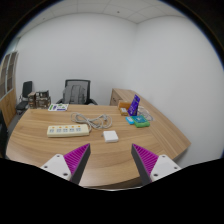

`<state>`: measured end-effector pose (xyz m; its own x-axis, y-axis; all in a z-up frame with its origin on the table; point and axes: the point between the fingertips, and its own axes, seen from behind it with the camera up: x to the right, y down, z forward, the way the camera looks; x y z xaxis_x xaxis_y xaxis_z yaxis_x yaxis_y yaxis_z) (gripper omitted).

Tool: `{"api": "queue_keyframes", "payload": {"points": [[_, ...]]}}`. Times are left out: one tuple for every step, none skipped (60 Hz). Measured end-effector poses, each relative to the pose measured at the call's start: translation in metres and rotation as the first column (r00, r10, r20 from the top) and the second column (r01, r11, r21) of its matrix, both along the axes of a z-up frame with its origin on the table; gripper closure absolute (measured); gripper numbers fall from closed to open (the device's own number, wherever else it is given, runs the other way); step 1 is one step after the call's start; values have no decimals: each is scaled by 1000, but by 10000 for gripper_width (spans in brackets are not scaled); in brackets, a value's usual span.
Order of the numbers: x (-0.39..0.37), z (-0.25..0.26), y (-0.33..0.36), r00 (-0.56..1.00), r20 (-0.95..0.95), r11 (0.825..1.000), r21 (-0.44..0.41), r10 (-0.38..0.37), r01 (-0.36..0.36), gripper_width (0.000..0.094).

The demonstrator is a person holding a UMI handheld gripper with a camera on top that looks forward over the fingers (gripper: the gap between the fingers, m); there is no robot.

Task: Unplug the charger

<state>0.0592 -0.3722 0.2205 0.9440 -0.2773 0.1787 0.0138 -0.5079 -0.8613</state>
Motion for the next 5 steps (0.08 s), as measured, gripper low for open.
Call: {"api": "queue_keyframes", "payload": {"points": [[0,1,-1,1000,0,1000,1,1,-1,79],[-1,2,-1,1000,-1,1000,2,2,-2,78],[-2,3,-2,1000,-1,1000,3,2,-2,78],[-1,4,-2,1000,0,1000,3,1,-1,76],[-1,4,-3,1000,1,1000,2,1,-1,79]]}}
